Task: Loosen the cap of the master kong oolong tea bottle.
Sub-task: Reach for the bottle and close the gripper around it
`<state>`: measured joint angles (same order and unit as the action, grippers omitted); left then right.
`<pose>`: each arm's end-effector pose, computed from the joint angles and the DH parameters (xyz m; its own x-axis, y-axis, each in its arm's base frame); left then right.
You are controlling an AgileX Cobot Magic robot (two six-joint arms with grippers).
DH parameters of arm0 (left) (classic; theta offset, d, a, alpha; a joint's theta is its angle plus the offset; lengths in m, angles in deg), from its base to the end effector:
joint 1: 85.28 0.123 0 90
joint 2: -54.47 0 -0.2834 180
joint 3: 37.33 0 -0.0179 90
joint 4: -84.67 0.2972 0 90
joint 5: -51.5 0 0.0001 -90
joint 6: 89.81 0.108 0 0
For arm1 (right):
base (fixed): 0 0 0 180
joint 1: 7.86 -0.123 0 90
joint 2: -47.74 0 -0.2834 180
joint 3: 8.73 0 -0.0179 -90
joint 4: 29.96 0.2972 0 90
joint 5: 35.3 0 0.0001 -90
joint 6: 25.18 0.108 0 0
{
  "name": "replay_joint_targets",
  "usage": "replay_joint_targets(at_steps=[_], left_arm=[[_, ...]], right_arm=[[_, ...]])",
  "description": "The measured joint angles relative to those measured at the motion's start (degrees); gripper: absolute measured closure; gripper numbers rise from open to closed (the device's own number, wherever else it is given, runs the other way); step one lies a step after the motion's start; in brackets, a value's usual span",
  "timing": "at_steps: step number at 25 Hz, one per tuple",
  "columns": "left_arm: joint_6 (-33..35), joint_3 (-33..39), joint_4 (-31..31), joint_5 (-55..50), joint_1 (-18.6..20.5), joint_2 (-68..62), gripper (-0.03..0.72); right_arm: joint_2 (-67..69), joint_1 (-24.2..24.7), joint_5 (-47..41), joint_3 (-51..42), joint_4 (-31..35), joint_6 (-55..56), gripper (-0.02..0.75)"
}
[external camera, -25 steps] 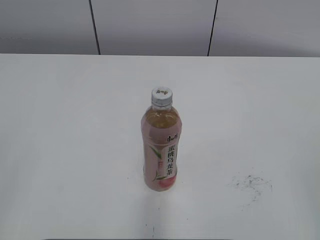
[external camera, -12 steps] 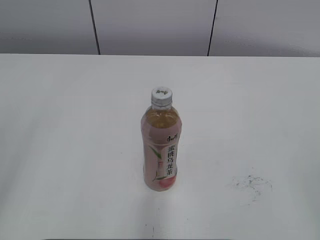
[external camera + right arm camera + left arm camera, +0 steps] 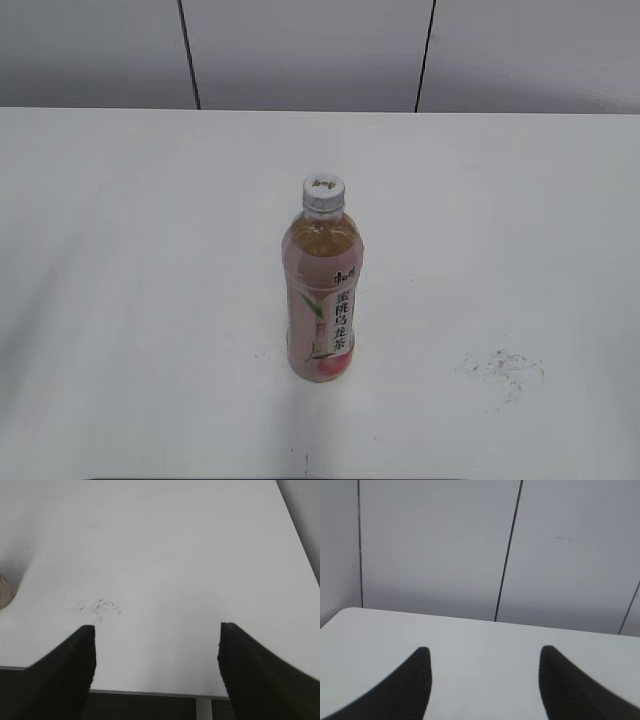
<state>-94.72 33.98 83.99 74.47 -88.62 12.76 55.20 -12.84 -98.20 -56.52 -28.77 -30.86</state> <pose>0.1767 -0.0098 0.2116 -0.0061 -0.0963 -0.9953 0.0533 0.9939 -0.0965 0.0478 0.0062 0.2929 -0.4588 -0.1299 -0.8790 -0.1447 0.9870 -0.0703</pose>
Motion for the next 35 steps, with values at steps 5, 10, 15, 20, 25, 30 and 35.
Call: replay_joint_targets(at_steps=[5,10,15,20,25,30,35], left_arm=[[-6.75,0.0,19.19,16.63,-2.69,-19.69,0.271],[-8.49,0.04,33.14,37.95,-2.86,-45.82,0.271],[-7.05,-0.84,45.52,44.96,-3.15,-67.18,0.267],[-6.09,-7.21,51.99,45.37,-7.73,-73.87,0.263],[-5.42,-12.17,51.25,45.9,-14.56,-74.1,0.25],[-5.35,-18.48,50.45,44.71,-19.84,-74.19,0.223],[-5.35,-22.79,50.13,38.44,-22.51,-74.24,0.208]], right_arm=[[0.0,0.0,0.0,0.0,0.0,0.0,0.165],[0.0,0.0,0.0,0.0,0.06,0.0,0.165],[0.0,0.0,0.0,0.0,0.27,0.0,0.165],[0.0,0.0,0.0,0.0,0.32,0.0,0.166],[0.0,0.0,0.0,0.0,0.38,0.04,0.166],[0.0,0.0,0.0,0.0,0.38,0.11,0.166],[0.0,0.0,0.0,0.0,0.38,0.33,0.166]])
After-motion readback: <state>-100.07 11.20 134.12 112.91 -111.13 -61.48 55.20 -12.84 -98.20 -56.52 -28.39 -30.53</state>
